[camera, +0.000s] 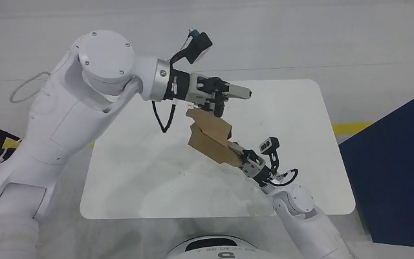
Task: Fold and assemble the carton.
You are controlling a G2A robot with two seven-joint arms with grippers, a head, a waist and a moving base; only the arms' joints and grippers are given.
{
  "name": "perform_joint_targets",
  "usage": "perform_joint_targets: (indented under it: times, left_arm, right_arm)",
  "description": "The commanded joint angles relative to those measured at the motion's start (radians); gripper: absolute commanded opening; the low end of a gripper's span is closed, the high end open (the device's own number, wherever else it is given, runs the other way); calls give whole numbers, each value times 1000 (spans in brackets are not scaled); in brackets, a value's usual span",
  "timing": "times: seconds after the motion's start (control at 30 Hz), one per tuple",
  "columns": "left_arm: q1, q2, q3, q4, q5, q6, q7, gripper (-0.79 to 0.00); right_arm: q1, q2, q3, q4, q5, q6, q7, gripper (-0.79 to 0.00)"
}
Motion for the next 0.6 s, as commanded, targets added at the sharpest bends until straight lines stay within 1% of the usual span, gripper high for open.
perform_joint_targets:
  times: [0.0,0.1,0.17,0.23,0.37,0.47,0.57]
  left_arm:
    - [31,19,-46,-40,25,17,-19,-49]
    - [90,43,-118,-76,34,25,-29,-37]
    - [141,57,-170,-93,23,22,-26,-40]
    - [196,70,-221,-107,-1,12,-20,-55]
    - [304,90,-324,-130,-54,-18,1,-77]
    - [382,101,-401,-141,-108,-48,17,-83]
    - [453,110,-469,-153,-148,-76,31,-89]
  right_arm:
    - [0,0,0,0,0,0,0,-785]
    - [1,-1,-1,-1,6,3,-4,-785]
    - [5,-3,-4,3,91,2,48,-785]
    - [12,-4,12,40,229,-5,145,-785]
    - [38,-9,40,142,513,16,383,-785]
    - [59,-17,47,210,668,32,529,-785]
    - [68,-31,50,277,864,48,656,-785]
